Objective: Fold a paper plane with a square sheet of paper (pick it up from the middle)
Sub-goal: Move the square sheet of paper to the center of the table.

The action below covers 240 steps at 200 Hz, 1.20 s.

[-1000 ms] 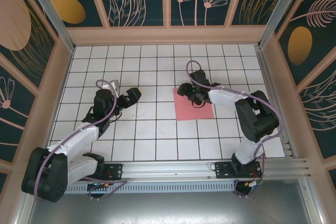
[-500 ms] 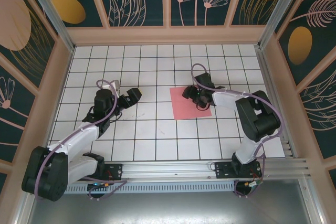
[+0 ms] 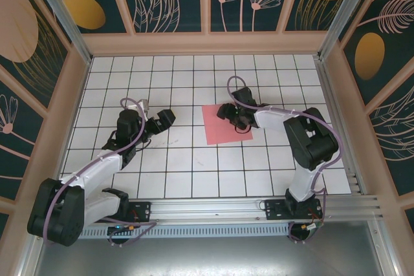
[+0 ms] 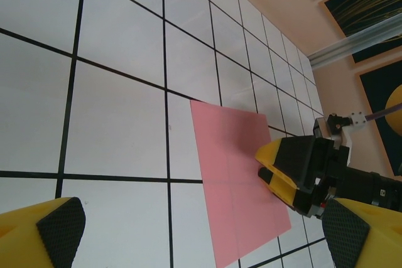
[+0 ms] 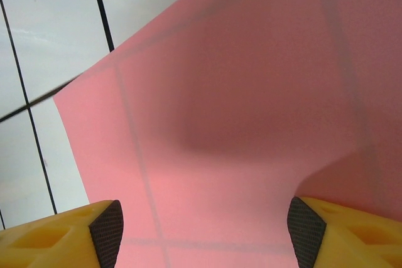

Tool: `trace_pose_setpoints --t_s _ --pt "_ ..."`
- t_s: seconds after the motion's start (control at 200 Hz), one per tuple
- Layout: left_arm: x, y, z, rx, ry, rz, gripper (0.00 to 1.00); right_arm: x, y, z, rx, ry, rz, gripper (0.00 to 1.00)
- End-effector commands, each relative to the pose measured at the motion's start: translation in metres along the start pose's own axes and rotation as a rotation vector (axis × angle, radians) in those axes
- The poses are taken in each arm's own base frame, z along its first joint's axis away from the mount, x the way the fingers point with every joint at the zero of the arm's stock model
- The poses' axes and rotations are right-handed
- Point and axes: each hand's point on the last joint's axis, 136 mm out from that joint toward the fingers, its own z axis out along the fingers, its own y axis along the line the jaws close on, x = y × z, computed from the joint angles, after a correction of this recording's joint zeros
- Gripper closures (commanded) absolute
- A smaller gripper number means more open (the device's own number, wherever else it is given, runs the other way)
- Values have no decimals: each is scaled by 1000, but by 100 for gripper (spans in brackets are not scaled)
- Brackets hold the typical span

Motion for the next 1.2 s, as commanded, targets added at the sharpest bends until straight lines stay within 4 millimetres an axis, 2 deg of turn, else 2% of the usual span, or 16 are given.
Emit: trace_pose_setpoints --t_s 0.0,0.125,0.25,0.46,0.641,0.801,0.916,1.041,1.196 --pt "-3 -16 1 46 4 16 1 5 0 -16 39 18 -42 26" --pt "0 -17 4 38 19 8 1 7 -11 -15 92 18 -72 26" --pt "4 -24 5 49 27 21 1 14 -23 -5 104 43 -49 26" --pt "7 -21 2 46 22 17 1 31 -34 6 108 88 56 26" --pt "9 -18 2 39 20 14 1 41 -47 5 129 91 145 26" --pt "10 -17 -1 39 15 16 1 41 -40 -1 98 81 168 26" --pt "10 -17 -4 40 5 25 1 33 -29 -8 76 53 140 26" --pt "7 -17 -8 36 -13 34 1 12 -8 -22 38 -3 61 25" --pt "-1 -18 -10 41 -64 35 1 -15 -1 -38 72 -108 -56 20"
